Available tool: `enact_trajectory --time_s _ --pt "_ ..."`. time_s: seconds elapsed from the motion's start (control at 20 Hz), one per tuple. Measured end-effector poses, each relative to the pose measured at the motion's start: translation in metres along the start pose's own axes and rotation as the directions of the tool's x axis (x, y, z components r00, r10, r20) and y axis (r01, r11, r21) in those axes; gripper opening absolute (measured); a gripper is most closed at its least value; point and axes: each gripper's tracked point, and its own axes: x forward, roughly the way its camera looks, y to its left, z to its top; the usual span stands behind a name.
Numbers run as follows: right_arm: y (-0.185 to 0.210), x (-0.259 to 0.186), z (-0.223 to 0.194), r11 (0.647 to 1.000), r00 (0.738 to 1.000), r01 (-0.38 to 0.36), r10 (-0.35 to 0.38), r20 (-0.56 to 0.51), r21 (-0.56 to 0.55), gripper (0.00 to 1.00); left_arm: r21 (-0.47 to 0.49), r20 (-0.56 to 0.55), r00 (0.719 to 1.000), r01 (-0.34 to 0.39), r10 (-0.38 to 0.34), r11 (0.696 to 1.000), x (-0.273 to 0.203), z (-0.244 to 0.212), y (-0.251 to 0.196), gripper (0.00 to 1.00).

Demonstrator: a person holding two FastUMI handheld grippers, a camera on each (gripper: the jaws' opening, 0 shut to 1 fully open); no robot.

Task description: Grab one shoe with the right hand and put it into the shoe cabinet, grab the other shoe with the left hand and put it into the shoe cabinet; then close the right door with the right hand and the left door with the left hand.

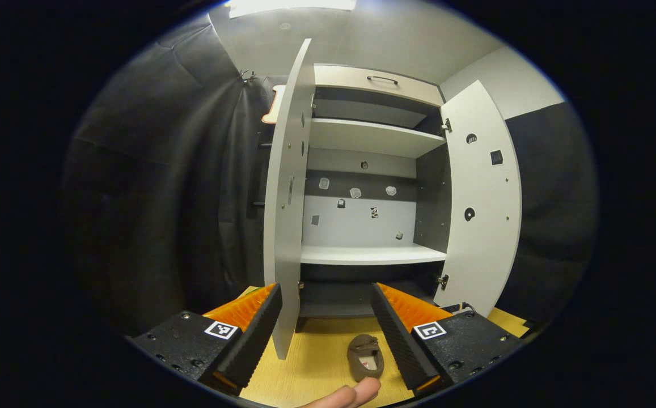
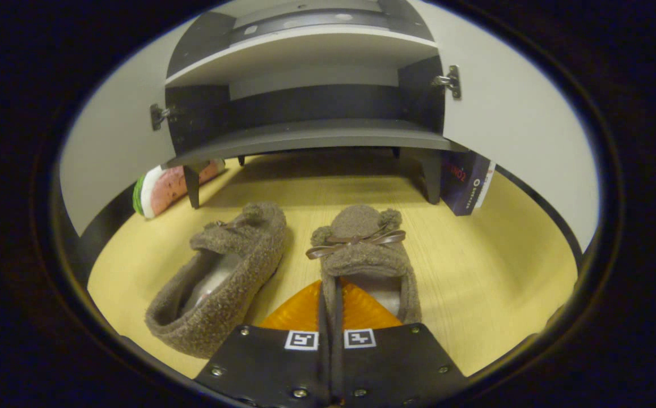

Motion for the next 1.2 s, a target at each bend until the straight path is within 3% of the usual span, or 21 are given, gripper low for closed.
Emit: enact_trajectory --time_s 0.4,0.55,0.85,1.05,1.1,1.2 --pt "-0.013 -0.049 0.050 0.980 0.983 -0.112 0.085 0.163 0.167 0.01 0.002 0.031 0.999 0.018 -0.018 1.000 -0.011 0.007 -0.003 0.96" --pt "-0.018 -0.072 0.083 0.984 0.970 -0.113 0.080 0.230 0.135 0.01 0.008 0.038 0.999 0.015 -0.015 1.000 -0.012 0.007 0.000 0.96" --pt "0.007 -0.137 0.186 0.976 0.917 -0.199 0.154 0.367 0.086 0.01 0.012 0.038 0.999 0.019 -0.019 1.000 -0.004 0.005 0.000 0.97" --pt "0.019 -0.158 0.271 0.986 0.875 -0.164 0.151 0.460 -0.012 0.01 -0.011 0.008 0.999 0.041 -0.041 0.999 0.003 -0.011 -0.004 0.94" --pt "0.021 -0.157 0.290 0.988 0.866 -0.152 0.147 0.477 -0.028 0.01 -0.023 0.001 0.999 0.035 -0.035 0.999 0.005 -0.016 -0.001 0.97" --pt "0.024 -0.151 0.328 0.990 0.862 -0.136 0.142 0.486 -0.048 0.01 -0.044 -0.015 0.999 0.035 -0.035 0.998 0.007 -0.026 0.000 0.97"
